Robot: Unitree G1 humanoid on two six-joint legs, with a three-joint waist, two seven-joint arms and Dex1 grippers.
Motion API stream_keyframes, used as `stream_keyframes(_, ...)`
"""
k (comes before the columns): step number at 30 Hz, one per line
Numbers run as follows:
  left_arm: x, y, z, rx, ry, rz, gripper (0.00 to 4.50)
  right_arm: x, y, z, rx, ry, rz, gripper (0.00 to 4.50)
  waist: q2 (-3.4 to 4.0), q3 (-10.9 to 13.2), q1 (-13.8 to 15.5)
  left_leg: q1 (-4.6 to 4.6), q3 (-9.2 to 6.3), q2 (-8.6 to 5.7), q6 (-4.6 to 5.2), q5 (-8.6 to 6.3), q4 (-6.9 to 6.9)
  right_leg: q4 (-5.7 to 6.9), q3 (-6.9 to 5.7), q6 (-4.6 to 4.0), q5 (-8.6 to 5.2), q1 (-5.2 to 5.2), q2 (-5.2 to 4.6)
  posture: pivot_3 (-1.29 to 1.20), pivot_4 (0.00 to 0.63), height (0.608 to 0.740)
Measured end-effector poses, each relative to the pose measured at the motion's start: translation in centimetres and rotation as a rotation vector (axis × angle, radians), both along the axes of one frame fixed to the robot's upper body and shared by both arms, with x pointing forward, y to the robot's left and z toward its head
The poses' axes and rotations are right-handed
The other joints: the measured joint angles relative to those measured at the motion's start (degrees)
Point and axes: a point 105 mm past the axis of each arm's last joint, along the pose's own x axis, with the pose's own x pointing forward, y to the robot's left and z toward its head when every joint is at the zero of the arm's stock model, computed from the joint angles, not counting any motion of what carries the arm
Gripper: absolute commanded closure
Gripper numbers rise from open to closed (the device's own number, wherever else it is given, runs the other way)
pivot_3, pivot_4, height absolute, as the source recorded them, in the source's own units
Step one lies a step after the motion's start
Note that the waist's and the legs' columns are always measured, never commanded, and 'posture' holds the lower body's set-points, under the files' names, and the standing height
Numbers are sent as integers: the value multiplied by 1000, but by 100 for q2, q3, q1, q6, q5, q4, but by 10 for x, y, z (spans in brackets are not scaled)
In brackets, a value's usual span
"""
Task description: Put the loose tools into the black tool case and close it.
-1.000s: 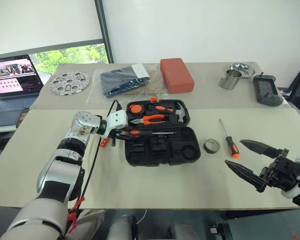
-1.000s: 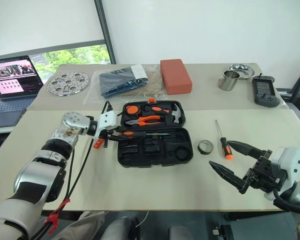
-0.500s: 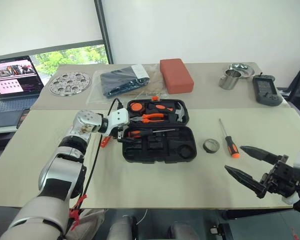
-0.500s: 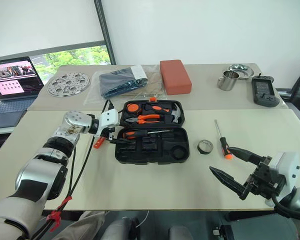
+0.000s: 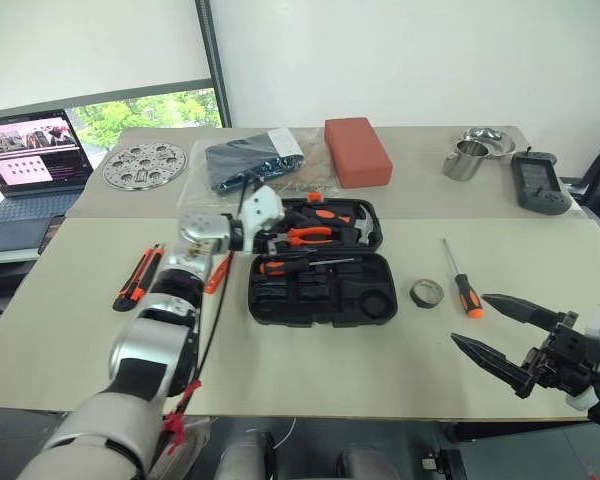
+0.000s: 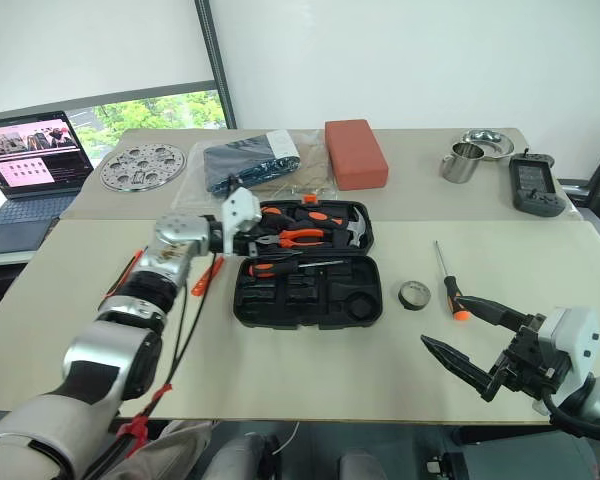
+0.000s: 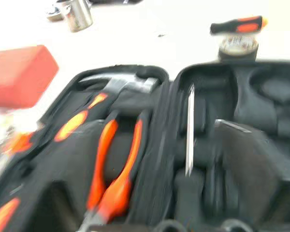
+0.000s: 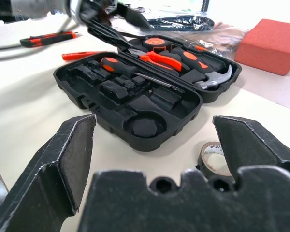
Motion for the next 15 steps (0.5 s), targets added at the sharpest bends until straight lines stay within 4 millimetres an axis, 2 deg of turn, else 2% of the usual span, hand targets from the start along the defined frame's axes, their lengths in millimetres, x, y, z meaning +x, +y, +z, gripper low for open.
stream_keyframes(3,1,0,-10,-4,25,34,3327,-2,-1,-2,3,5,-8,0,1,-1,-49,5,-1,2,-7,4,-5,2,3,0,0,0,6,0,150,740)
stream_keyframes(6,3,3,-16,3,38,66,4403,-3,-2,-2,4,1,-12,0,1,-1,-52,4,-2,1,-7,5,-2,4,2,0,0,0,5,0,150,740)
stream_keyframes(11,-1,8,-39,102,80,67,4470,-5,-3,-4,4,8,-18,0,2,-1,-34,3,-2,-1,-6,4,-2,2,2,0,0,1,4,0,150,740)
stream_keyframes(15,-3,6,-42,121,69,57,4470,-5,-3,-4,3,6,-19,0,8,-5,-24,6,-4,-2,-5,3,-2,1,1,0,0,5,2,0,150,740)
